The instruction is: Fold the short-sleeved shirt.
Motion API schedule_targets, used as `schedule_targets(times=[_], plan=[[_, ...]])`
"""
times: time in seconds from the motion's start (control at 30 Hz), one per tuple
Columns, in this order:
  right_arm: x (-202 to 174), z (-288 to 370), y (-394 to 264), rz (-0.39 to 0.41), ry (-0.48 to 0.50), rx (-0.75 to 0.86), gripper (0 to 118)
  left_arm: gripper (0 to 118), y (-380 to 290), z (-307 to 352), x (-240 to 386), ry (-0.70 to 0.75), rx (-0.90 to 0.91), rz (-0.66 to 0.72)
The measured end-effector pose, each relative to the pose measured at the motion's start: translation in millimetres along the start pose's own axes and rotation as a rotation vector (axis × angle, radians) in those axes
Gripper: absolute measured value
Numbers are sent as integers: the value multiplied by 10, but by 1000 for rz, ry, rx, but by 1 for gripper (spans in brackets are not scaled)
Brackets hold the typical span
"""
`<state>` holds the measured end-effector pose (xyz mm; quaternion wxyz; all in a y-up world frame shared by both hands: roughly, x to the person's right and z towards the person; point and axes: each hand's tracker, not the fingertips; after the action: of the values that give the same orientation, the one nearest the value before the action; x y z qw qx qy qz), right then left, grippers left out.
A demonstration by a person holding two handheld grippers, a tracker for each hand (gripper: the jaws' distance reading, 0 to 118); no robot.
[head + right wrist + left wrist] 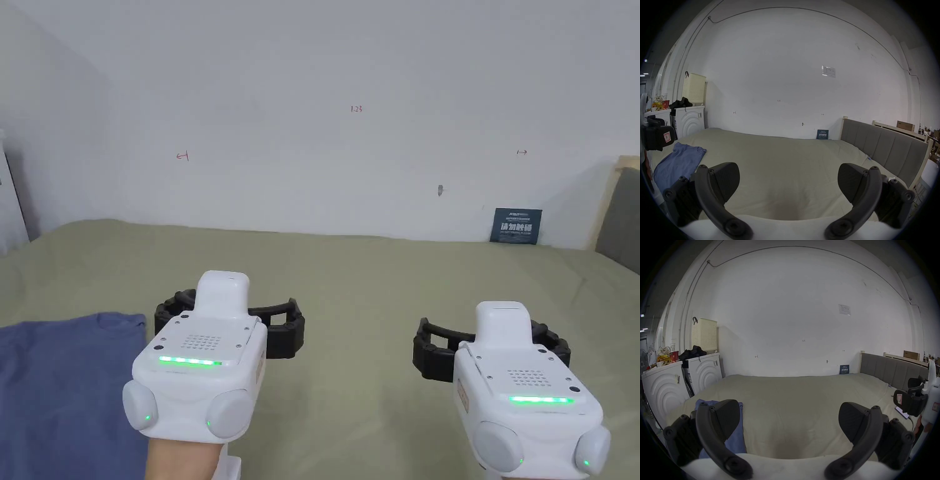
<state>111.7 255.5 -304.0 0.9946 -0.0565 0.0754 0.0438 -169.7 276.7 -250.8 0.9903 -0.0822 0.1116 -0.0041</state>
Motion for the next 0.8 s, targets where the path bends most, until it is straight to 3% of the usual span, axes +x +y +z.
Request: schedule_targets(times=[0.8], plan=[[-43, 4, -12, 10, 10, -1, 118, 118, -41, 19, -31, 2, -15, 10]])
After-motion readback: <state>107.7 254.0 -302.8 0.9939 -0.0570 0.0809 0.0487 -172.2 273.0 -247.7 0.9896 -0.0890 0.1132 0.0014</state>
